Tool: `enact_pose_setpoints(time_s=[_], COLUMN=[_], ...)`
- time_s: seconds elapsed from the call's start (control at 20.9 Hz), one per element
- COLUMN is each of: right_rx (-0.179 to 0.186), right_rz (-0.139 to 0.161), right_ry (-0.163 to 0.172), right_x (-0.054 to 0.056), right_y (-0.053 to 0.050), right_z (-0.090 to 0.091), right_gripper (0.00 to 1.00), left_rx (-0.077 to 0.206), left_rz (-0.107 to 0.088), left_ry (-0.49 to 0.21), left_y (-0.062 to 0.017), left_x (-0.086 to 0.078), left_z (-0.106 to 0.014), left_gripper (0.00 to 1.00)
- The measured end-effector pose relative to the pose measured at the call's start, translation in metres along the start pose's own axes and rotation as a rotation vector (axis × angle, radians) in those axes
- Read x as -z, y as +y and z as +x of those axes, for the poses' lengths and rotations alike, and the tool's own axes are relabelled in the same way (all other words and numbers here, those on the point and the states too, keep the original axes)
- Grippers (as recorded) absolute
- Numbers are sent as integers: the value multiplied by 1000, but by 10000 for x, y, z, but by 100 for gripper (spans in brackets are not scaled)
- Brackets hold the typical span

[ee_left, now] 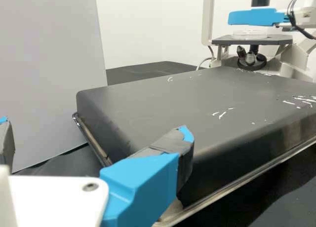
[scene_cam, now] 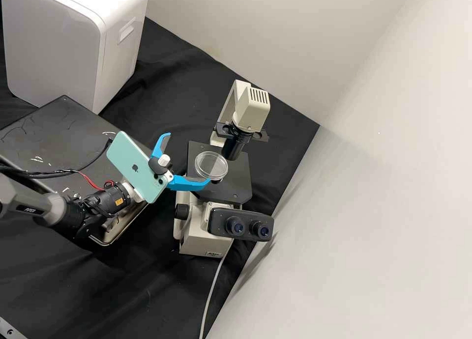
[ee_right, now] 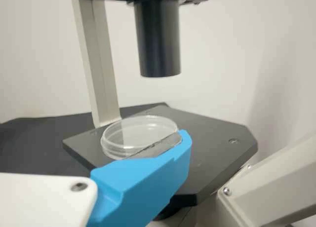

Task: Place the petri dish on the bench

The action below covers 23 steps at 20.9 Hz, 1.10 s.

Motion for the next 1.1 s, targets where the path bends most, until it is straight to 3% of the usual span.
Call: enact_pose_setpoints(time_s=[0.43, 0.67, 1.1], right_rx=[6, 33, 9], right_rz=[-3, -2, -10], right_ry=[-3, -42, -67], right_x=[-30, -126, -269], right_y=[-8, -59, 4], right_z=[136, 289, 431], right_gripper=[100, 100, 100], left_rx=[4, 11, 19], left_rz=[1, 3, 5], left_ry=[1, 3, 5], left_y=[-7, -21, -39], left_x=[1, 4, 7], left_z=[2, 7, 13], left_gripper=[100, 100, 100])
